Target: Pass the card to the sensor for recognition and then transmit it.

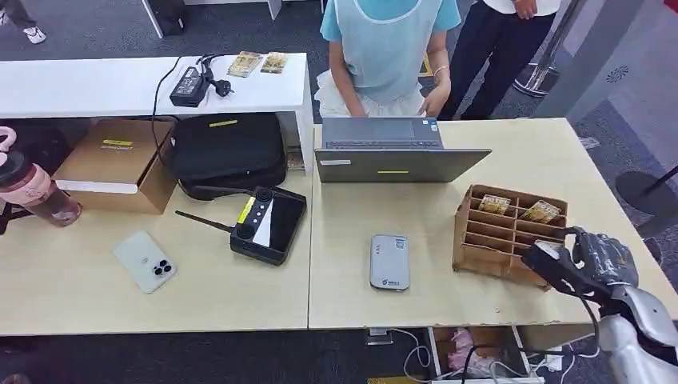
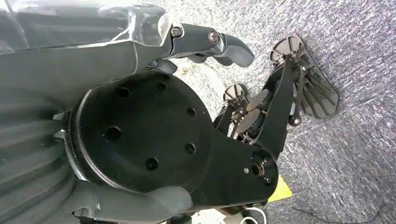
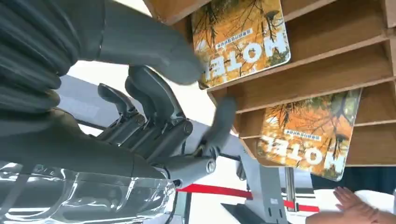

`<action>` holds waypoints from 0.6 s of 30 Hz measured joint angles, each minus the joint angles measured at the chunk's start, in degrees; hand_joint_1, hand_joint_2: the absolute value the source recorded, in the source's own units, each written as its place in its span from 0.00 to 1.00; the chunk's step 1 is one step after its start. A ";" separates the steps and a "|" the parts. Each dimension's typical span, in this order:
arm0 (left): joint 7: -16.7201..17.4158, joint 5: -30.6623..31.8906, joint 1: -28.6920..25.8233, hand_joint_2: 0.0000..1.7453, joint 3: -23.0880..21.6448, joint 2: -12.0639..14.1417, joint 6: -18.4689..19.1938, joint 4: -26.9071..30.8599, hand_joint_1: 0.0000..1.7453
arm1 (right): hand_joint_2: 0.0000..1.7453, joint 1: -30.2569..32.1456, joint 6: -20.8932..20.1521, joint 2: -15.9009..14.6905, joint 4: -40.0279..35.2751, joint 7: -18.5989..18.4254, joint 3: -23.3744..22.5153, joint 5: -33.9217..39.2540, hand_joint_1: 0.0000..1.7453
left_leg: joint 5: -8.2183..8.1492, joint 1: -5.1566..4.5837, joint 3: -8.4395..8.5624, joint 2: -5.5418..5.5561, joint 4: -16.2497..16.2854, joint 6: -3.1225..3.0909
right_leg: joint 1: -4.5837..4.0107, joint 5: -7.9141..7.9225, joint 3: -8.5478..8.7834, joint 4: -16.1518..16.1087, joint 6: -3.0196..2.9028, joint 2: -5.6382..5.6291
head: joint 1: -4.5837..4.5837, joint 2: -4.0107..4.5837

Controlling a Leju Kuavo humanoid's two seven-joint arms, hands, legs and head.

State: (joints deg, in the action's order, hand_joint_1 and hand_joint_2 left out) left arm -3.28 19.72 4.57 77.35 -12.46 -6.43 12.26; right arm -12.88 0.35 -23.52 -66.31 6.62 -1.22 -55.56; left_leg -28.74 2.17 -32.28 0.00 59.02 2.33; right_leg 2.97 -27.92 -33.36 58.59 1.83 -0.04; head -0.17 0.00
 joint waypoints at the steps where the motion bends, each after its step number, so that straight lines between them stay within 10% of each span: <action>1: 0.00 -0.07 0.00 1.00 0.00 -0.02 -0.11 0.00 0.00 | 1.00 -0.17 -0.11 0.07 0.02 0.00 0.00 -0.09 0.76 | 0.00 0.00 0.00 0.00 0.00 0.00 | 0.00 0.00 0.00 0.00 0.00 0.00 | 0.00 0.00; 4: -0.02 -0.15 0.00 1.00 0.00 -0.04 -0.24 0.00 0.00 | 1.00 -1.04 -0.46 0.31 0.42 0.04 0.09 -0.37 0.91 | 0.00 0.00 0.02 -0.01 0.00 0.00 | 0.00 0.01 0.00 0.00 0.00 0.00 | 0.00 0.00; 7: 0.00 -0.20 -0.01 1.00 0.00 -0.07 -0.26 0.00 0.00 | 1.00 -1.76 -0.68 0.50 0.90 0.04 0.17 -0.66 0.81 | 0.01 0.00 0.01 0.00 0.00 0.01 | 0.00 0.01 0.01 0.00 0.00 0.02 | 0.00 0.00; 8: 0.00 -0.26 -0.01 1.00 0.00 -0.07 -0.26 0.00 0.00 | 1.00 -1.94 -0.70 0.55 1.05 0.09 0.19 -0.68 0.54 | 0.01 0.00 0.01 0.00 0.00 0.01 | 0.00 0.01 0.01 0.00 0.00 0.01 | 0.00 0.00; 9: 0.00 -0.26 -0.01 1.00 0.00 -0.07 -0.26 0.00 0.00 | 1.00 -2.17 -0.70 0.59 1.25 0.13 0.22 -0.70 0.54 | 0.01 0.00 0.01 0.00 0.00 0.01 | 0.00 0.01 0.01 0.00 0.00 0.01 | 0.00 0.00; 10: 0.00 -0.26 -0.01 1.00 0.00 -0.07 -0.26 0.00 0.00 | 1.00 -2.37 -0.70 0.59 1.42 0.17 0.26 -0.77 0.00 | 0.01 0.00 0.02 0.00 0.00 0.01 | 0.00 0.01 0.01 0.00 0.00 0.01 | 0.00 0.00; 18: 0.00 -0.29 -0.01 1.00 0.00 -0.07 -0.26 0.00 0.00 | 1.00 -2.84 -0.68 0.59 1.81 0.24 0.26 -0.66 0.00 | 0.01 0.00 0.02 0.00 0.00 0.01 | 0.00 0.01 0.01 0.00 0.00 0.01 | 0.00 0.00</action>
State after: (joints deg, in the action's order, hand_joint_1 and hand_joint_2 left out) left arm -3.28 19.43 4.56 77.35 -12.52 -6.69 12.26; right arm -15.72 -0.33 -22.93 -64.50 6.86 -0.96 -56.22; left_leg -28.73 2.17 -32.26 0.00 59.03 2.34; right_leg 2.97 -27.91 -33.34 58.59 1.83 -0.04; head -0.17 0.00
